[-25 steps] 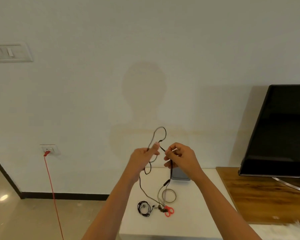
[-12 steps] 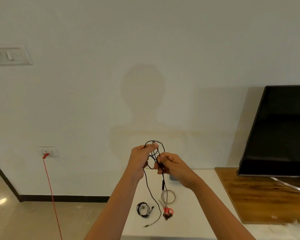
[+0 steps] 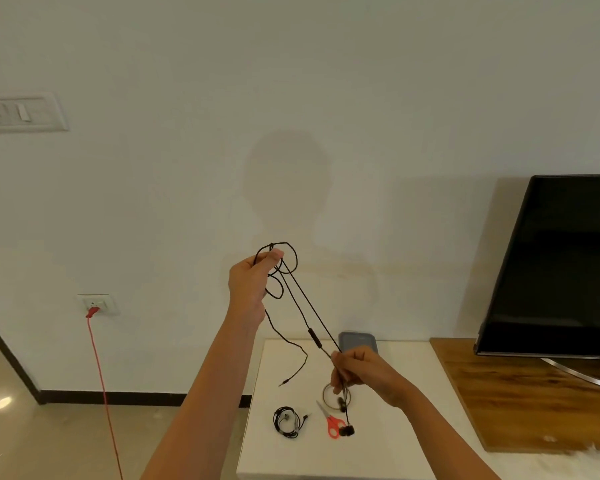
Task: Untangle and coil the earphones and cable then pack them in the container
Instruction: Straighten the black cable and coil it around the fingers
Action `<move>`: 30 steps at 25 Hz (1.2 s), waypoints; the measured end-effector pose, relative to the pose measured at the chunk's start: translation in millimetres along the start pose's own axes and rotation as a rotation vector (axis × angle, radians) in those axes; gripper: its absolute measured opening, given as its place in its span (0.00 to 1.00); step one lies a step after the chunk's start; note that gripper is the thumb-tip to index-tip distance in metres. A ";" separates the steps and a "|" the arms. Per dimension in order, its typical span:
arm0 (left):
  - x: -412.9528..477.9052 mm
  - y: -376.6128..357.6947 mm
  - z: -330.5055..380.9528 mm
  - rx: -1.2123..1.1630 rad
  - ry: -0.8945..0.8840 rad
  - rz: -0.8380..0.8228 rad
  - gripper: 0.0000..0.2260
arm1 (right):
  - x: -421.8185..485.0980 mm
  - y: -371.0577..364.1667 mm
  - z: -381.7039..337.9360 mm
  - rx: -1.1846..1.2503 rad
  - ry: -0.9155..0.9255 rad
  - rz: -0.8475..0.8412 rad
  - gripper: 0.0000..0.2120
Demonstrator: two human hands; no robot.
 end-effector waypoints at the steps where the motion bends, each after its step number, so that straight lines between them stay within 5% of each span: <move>1: 0.0 0.4 0.4 0.001 -0.007 0.005 0.07 | -0.3 1.5 3.7 0.010 -0.009 0.012 0.20; 6: 3.5 7.4 5.5 -0.057 -0.033 0.073 0.10 | -1.7 10.4 30.8 -0.034 -0.101 0.038 0.21; 13: 3.0 7.3 12.9 0.039 -0.074 0.019 0.11 | -8.3 21.7 79.1 0.324 -0.190 0.107 0.15; 17: -5.0 -2.0 5.6 0.135 -0.062 -0.046 0.07 | -8.4 25.0 76.4 -0.054 -0.258 0.176 0.13; 19: -9.9 -10.2 0.0 0.200 -0.075 -0.114 0.08 | -4.3 19.9 47.9 -0.223 -0.149 0.184 0.18; 24: -18.7 -32.2 -21.4 0.261 -0.048 -0.217 0.08 | 21.7 -19.4 -60.3 0.017 0.315 0.193 0.15; 30: -15.0 -26.2 -37.0 0.348 -0.091 -0.290 0.19 | 40.1 -28.1 -76.4 0.050 0.301 0.212 0.09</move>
Point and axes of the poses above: each hand's wrist, its own x-axis towards the middle knuckle, its own y-axis out of the back of the hand, z = x × y, the point moved 3 cm from there along x, towards the middle knuckle, and after that the axes turned 14 degrees about x, right-handed, at the moved point
